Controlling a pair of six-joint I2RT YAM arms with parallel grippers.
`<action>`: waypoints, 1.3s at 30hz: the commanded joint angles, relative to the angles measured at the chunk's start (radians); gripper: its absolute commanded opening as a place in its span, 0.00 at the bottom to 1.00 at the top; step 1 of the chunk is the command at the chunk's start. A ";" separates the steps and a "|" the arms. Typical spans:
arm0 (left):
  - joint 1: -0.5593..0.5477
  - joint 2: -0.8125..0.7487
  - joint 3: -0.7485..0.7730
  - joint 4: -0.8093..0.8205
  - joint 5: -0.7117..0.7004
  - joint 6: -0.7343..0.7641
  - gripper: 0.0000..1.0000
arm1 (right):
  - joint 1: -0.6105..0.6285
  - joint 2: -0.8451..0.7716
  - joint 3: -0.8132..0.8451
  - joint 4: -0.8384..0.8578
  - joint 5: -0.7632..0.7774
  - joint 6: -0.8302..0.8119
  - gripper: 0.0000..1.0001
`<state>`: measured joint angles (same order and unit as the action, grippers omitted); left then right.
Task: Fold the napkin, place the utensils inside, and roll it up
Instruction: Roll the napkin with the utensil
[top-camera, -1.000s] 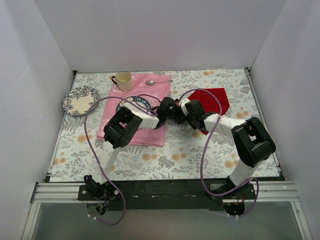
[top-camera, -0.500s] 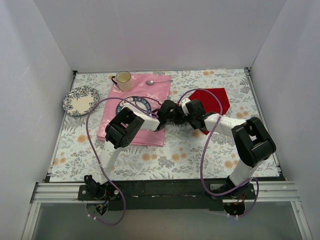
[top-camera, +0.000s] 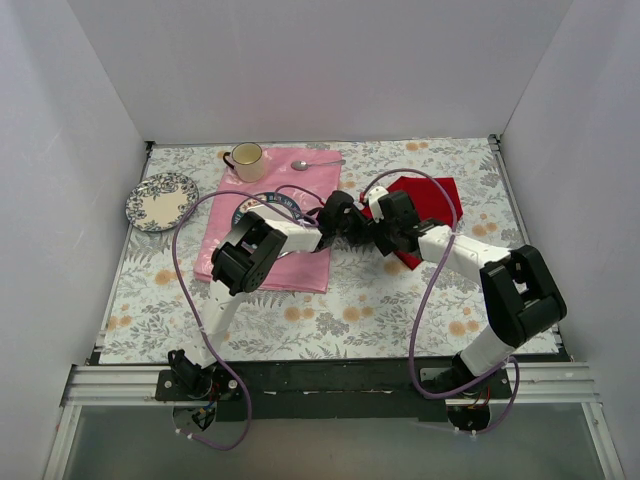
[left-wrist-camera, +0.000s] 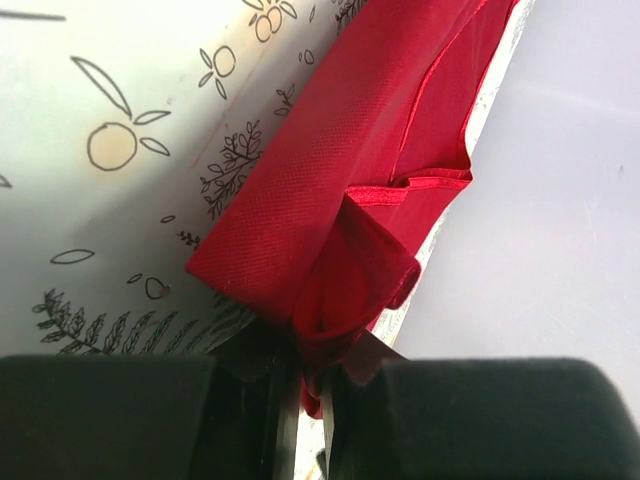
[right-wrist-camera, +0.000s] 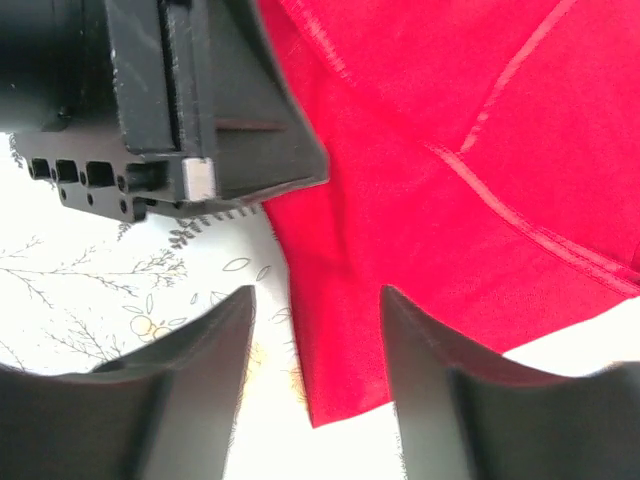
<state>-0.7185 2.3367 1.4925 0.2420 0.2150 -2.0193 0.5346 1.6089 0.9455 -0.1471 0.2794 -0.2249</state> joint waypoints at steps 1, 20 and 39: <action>0.010 0.058 0.003 -0.178 0.024 0.050 0.09 | -0.036 -0.017 0.044 0.004 -0.049 -0.007 0.71; 0.030 0.052 0.014 -0.182 0.115 0.037 0.11 | -0.051 0.098 -0.008 0.119 -0.114 -0.093 0.75; 0.036 0.049 0.055 -0.185 0.127 0.120 0.20 | -0.137 0.174 0.029 0.023 -0.235 -0.018 0.64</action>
<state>-0.6876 2.3478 1.5402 0.1665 0.3489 -1.9594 0.3965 1.7443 0.9710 -0.0532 0.0223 -0.2600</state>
